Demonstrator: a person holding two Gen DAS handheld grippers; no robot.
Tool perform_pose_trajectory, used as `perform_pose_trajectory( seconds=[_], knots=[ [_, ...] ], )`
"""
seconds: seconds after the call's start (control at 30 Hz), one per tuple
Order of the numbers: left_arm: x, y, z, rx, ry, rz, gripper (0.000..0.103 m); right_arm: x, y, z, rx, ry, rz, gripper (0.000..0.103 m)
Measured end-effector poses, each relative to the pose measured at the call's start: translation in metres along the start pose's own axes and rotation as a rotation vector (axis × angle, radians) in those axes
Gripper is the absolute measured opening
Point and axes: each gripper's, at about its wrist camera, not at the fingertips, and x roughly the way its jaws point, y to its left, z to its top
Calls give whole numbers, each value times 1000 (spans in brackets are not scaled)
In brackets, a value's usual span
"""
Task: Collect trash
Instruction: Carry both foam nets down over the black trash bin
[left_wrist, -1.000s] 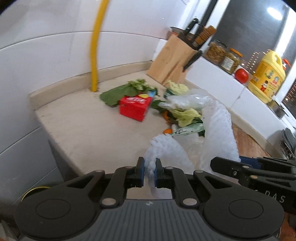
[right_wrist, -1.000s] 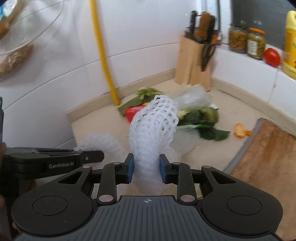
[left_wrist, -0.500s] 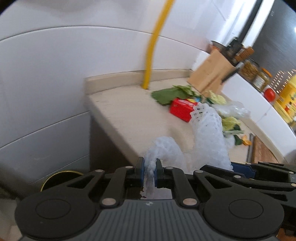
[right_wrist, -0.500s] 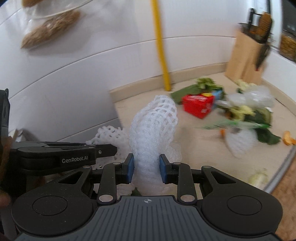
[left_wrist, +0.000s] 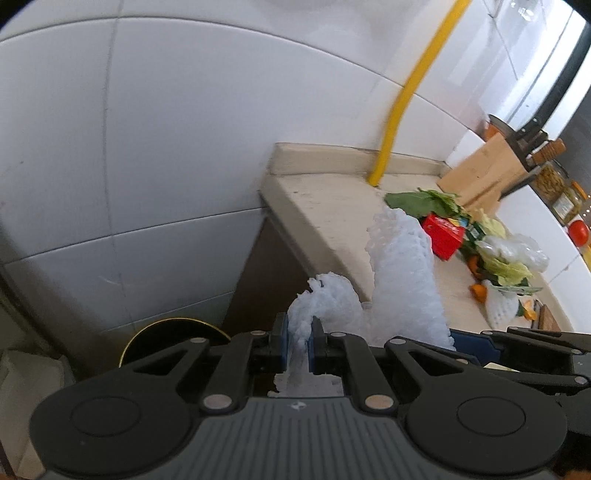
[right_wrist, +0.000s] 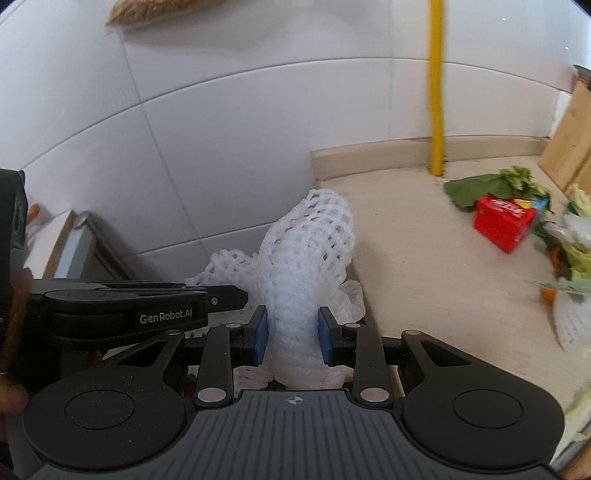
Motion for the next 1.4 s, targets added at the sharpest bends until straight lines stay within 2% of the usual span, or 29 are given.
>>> perform_pose_trajectory(
  seconds=[0.63, 1.03, 1.4],
  knots=[
    [21, 33, -8, -87, 27, 63, 7, 53, 22, 0, -30, 119, -26, 34],
    [48, 48, -26, -167, 26, 196, 7, 98, 22, -4, -53, 232, -22, 34],
    [79, 64, -47, -228, 49, 251, 7, 143, 24, -18, -78, 334, -12, 33]
  ],
)
